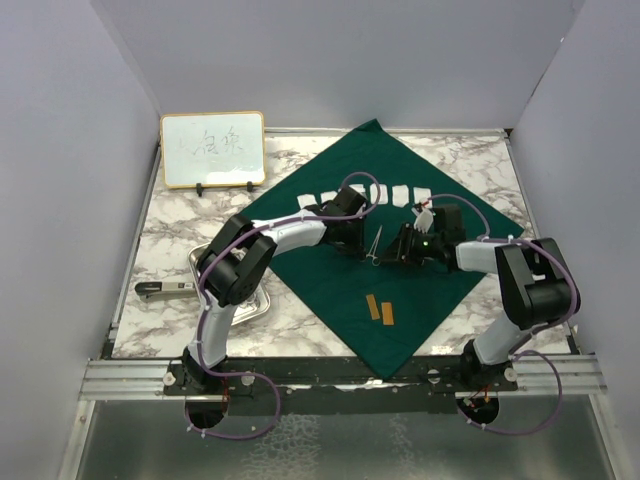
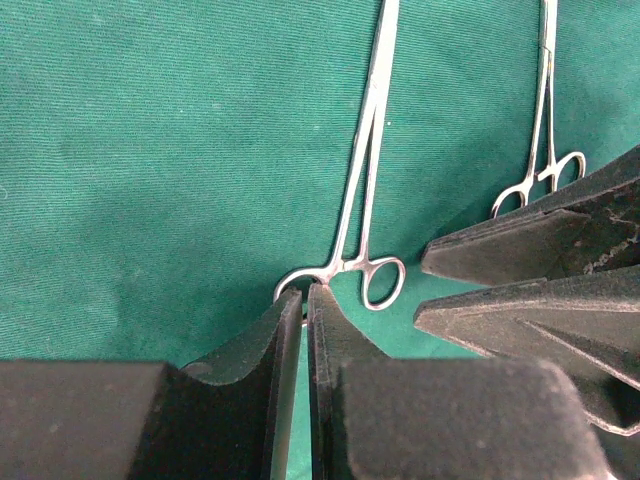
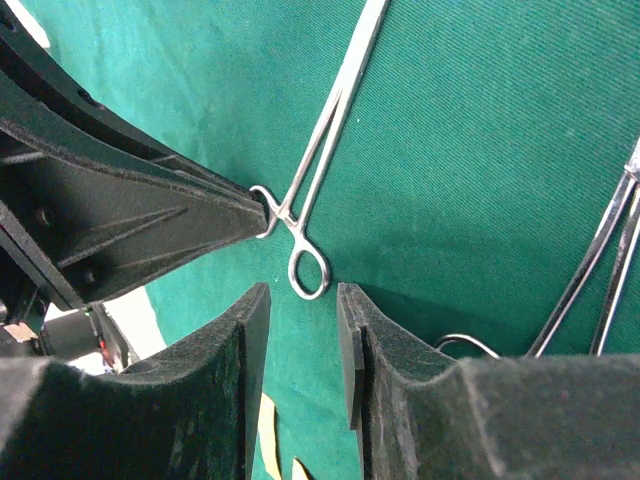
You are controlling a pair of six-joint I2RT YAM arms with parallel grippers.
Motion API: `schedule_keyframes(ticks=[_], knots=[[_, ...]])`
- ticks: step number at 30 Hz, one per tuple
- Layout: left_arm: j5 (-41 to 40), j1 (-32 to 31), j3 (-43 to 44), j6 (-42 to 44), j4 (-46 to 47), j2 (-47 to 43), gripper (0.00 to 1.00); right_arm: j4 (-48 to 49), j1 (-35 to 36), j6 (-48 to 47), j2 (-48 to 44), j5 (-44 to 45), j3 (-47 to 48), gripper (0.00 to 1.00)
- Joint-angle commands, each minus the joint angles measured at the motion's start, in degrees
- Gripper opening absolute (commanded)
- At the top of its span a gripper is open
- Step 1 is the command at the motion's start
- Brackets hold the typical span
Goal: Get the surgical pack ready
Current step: Pick up the medical item from the surgical kit.
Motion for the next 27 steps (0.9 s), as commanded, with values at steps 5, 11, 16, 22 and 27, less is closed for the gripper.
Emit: schedule_keyframes(ticks=[5, 11, 16, 22, 27], knots=[[0.21, 0.17, -3.36, -0.89, -0.19, 2.43, 0.11, 6.91, 0.29, 5.92, 4.98, -5.95, -1.73, 0.35], [2.99, 0.66, -8.38, -2.96, 3.52, 2.29, 0.10, 16.11, 0.31, 12.88, 6.24, -11.40, -4.77, 0.36], [4.02, 0.66, -9.12, -3.16, 4.44, 1.40, 0.10, 19.02, 0.31, 15.28, 4.89, -13.94, -5.23, 0.36], [2.63, 0.66, -6.68, -0.36, 2.13, -2.55, 0.14, 1.11, 0.22, 4.25, -7.78, -2.49, 0.30, 0.36], [1.71, 0.69, -3.89, 1.67, -1.34, -4.61, 0.19, -8.64, 0.22, -1.74, -15.41, 10.76, 4.30, 0.38]])
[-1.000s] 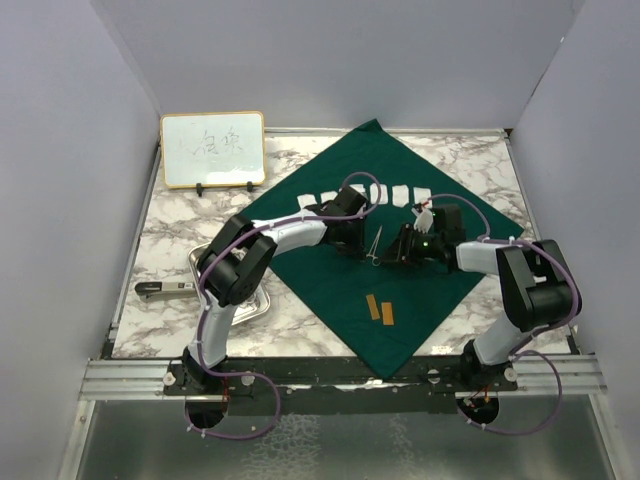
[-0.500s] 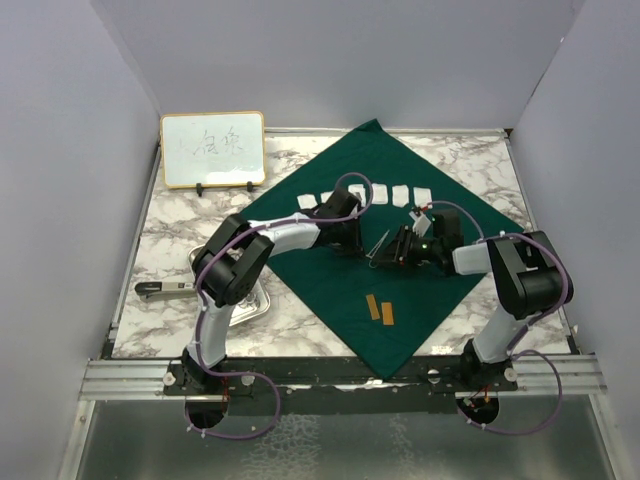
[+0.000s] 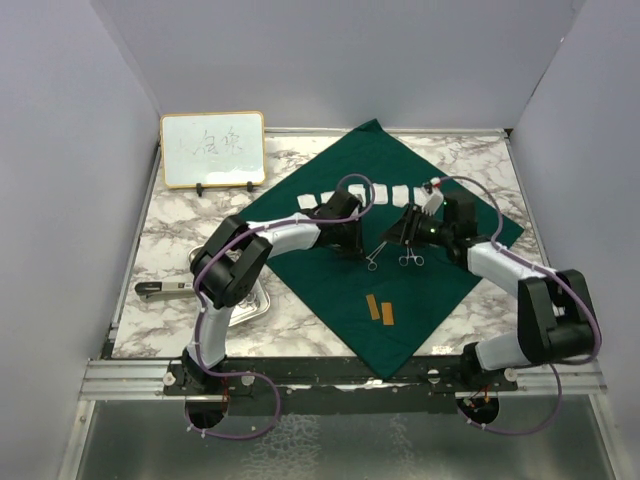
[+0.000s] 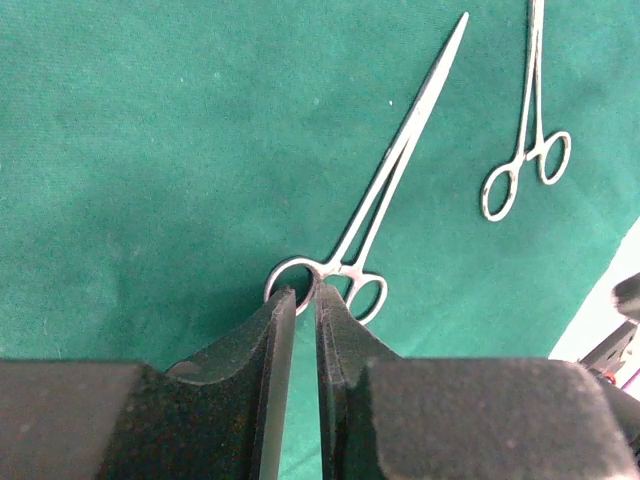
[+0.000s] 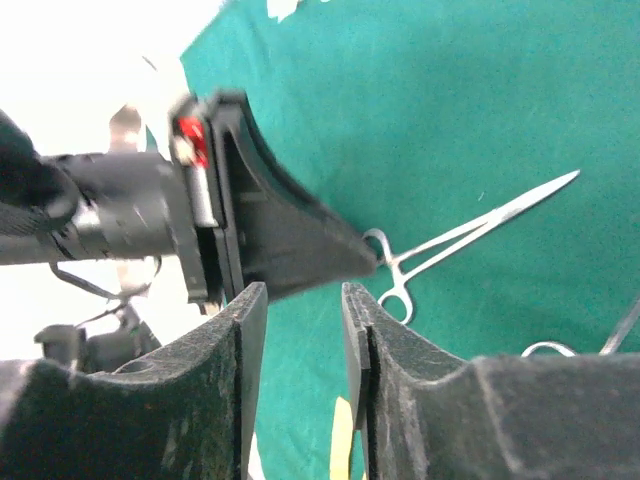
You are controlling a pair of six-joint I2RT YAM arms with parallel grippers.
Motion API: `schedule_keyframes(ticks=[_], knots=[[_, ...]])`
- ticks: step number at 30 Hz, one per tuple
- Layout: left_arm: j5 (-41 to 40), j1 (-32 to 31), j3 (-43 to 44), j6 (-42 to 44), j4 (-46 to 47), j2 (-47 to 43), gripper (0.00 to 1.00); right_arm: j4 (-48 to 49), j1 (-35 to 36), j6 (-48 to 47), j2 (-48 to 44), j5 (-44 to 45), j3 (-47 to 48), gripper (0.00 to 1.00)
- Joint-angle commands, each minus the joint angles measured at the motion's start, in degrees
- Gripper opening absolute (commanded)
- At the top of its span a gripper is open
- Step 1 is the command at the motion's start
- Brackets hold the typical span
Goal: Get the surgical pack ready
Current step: Pick up the medical item from the surgical kit.
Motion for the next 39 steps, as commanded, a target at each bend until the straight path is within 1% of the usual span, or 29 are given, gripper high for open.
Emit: schedule_keyframes(ticks=[1, 6, 9, 12, 15, 17, 19, 21, 24, 27, 29, 30, 33, 34, 35, 39], knots=[[-1.45, -0.36, 3.64, 3.76, -7.64, -2.46, 0.21, -11.04, 0.07, -7.48, -5.87, 14.91, 4.55, 0.39], [1.77, -0.31, 7.11, 5.91, -8.63, -3.94, 0.31, -17.14, 0.07, -11.51, -4.09, 18.27, 11.04, 0.47], [2.67, -0.32, 7.66, 6.60, -8.82, -5.30, 0.37, -16.43, 0.06, -12.96, -4.06, 20.05, 11.04, 0.54], [2.23, -0.32, 7.89, 7.85, -9.51, -6.85, 0.40, -15.46, 0.13, -12.99, -4.70, 21.13, 10.67, 0.58], [0.94, -0.32, 8.32, 10.69, -10.97, -8.12, 0.50, -17.75, 0.24, -11.29, -4.73, 24.71, 11.93, 0.59], [-0.82, -0.32, 8.15, 12.21, -11.54, -9.13, 0.53, -19.33, 0.20, -11.29, -5.07, 29.87, 12.22, 0.59], [-1.96, -0.27, 8.06, 13.33, -12.06, -10.05, 0.54, -21.14, 0.24, -13.61, -4.55, 32.14, 13.11, 0.59], [-2.66, -0.26, 7.50, 14.02, -12.08, -11.15, 0.54, -24.86, 0.24, -16.40, -2.43, 31.57, 15.88, 0.56], [-4.11, -0.31, 6.25, 15.10, -12.07, -12.89, 0.55, -28.13, 0.65, -16.60, 0.68, 30.18, 18.57, 0.51], [-5.12, -0.28, 4.82, 16.36, -12.02, -14.67, 0.55, -29.38, 1.72, -13.84, 3.80, 28.48, 20.68, 0.51], [-5.40, -0.23, 3.94, 17.32, -12.02, -15.73, 0.55, -32.29, 2.83, -11.82, 7.49, 29.39, 23.88, 0.50], [-5.42, -0.23, 3.51, 17.78, -12.06, -16.29, 0.55, -34.65, 3.79, -10.67, 9.75, 31.23, 26.05, 0.50], [-5.88, -0.23, 2.27, 19.51, -12.03, -18.51, 0.55, -42.04, 7.17, -3.64, 15.60, 40.61, 32.48, 0.51], [-6.26, -0.23, 2.06, 20.00, -11.97, -18.70, 0.55, -44.14, 8.11, -1.54, 17.06, 42.17, 34.24, 0.51], [-6.50, -0.23, 0.79, 20.44, -11.67, -20.75, 0.56, -45.75, 8.85, 0.31, 18.05, 42.71, 35.53, 0.51], [-6.35, -0.14, -1.54, 21.12, -11.06, -24.81, 0.56, -50.22, 11.32, 10.54, 19.69, 47.78, 38.66, 0.51]])
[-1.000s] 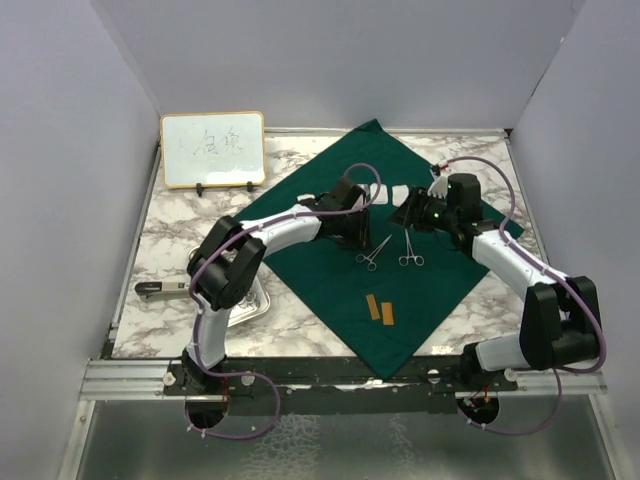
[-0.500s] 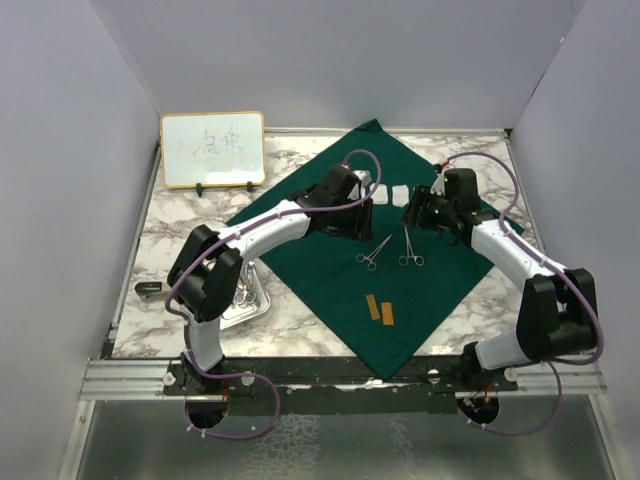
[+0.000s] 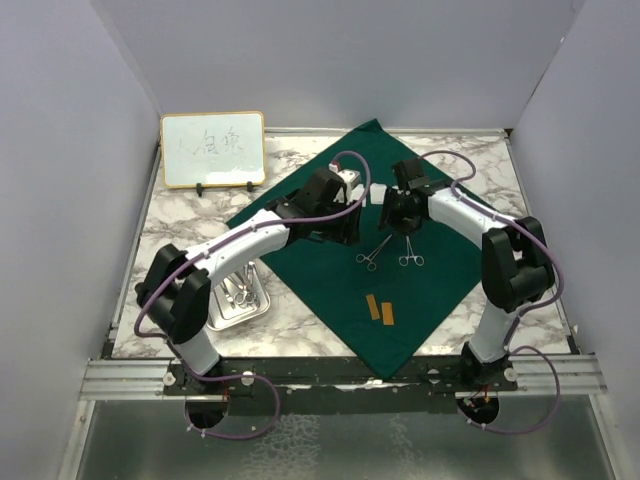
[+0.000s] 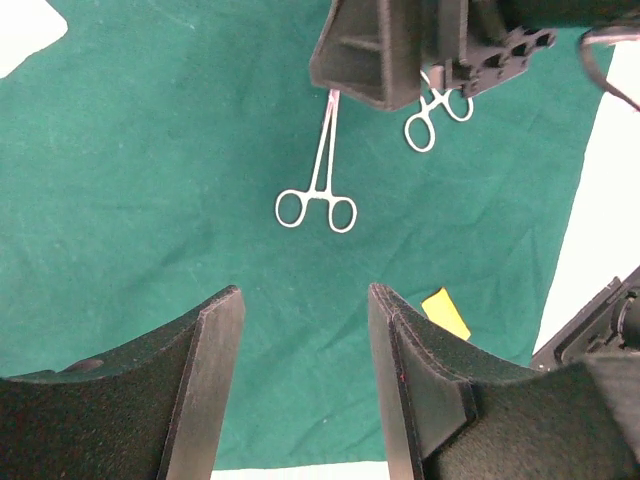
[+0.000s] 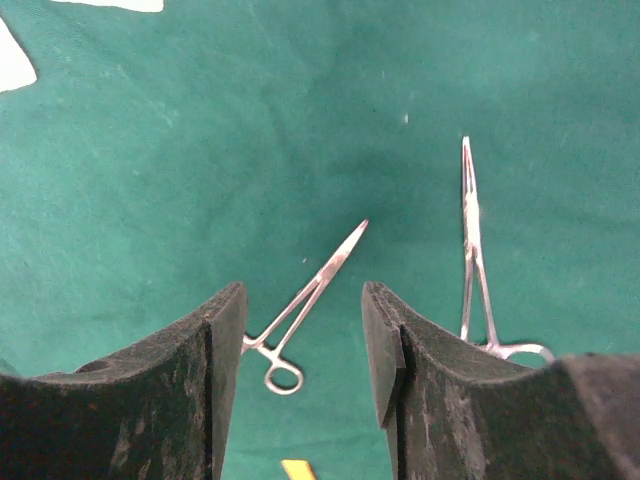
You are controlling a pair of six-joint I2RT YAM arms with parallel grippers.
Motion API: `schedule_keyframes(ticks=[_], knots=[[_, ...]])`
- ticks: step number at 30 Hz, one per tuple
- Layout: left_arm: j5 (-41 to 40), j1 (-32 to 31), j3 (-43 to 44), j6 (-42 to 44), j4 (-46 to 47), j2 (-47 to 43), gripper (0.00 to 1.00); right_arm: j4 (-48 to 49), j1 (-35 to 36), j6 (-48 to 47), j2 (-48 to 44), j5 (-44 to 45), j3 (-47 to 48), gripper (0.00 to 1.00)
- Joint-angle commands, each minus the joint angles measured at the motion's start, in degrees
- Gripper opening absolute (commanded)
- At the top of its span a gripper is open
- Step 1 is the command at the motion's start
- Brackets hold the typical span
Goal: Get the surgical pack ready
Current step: Pick up the medical item from the surgical kit.
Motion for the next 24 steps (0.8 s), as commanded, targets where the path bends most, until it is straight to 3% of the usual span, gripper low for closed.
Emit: schedule_keyframes(ticks=[1, 6, 11, 24], knots=[[-0.98, -0.05, -1.99, 2.36, 0.67, -6.31, 0.56, -11.75, 2.85, 15.33, 1.48, 9.66, 5.03, 0.51], [-0.90, 0.01, -4.41, 2.37, 2.10, -10.89, 0.59, -24.71, 3.26, 22.84, 8.21, 13.92, 14.73, 0.50], [-0.66, 0.07, -5.01, 2.32, 2.59, -12.78, 0.59, -33.08, 3.43, 24.68, 16.25, 11.51, 24.91, 0.44], [-0.75, 0.01, -5.77, 2.46, 2.78, -13.61, 0.59, -28.09, 3.61, 28.08, 16.93, 8.32, 20.46, 0.31]])
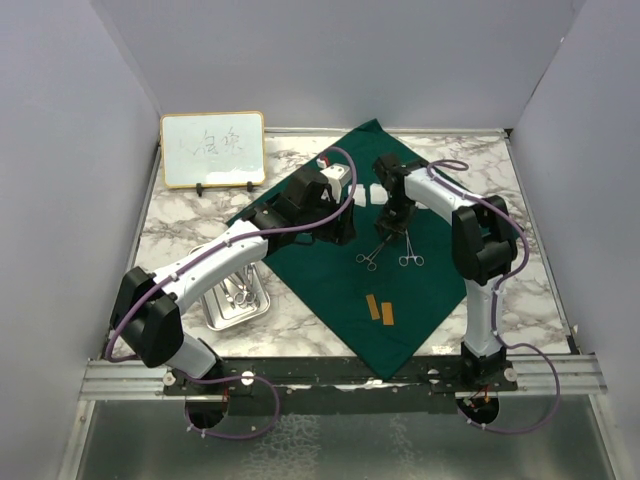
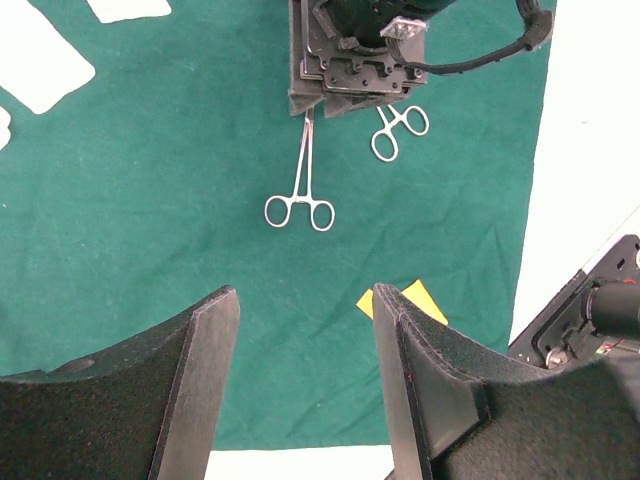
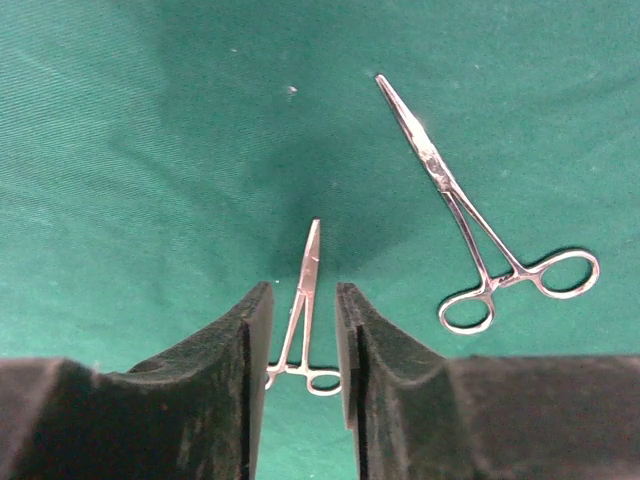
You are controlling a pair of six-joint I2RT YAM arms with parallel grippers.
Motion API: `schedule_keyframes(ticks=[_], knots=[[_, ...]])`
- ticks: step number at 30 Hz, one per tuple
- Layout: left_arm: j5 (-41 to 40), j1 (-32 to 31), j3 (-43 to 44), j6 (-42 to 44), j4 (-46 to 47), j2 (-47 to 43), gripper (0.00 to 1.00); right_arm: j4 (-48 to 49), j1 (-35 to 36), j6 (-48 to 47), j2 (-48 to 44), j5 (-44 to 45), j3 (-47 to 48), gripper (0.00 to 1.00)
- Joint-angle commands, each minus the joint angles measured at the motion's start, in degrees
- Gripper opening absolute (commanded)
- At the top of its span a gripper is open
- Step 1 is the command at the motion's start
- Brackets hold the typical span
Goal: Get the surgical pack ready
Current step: Pick up the medical item from the surgical kit.
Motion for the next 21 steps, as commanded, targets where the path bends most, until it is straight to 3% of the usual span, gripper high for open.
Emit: schedule_keyframes(ticks=[1, 21], knots=[[-0.52, 0.03, -0.66, 0.84, 1.26, -2.04, 0.59, -0.10, 0.27, 3.54, -0.14, -0.06, -1.84, 0.30], [-0.49, 0.01, -1.01, 1.19, 1.57, -2.34, 0.60, 0.93, 0.18, 5.81, 3.25, -0.28, -1.17, 0.24]])
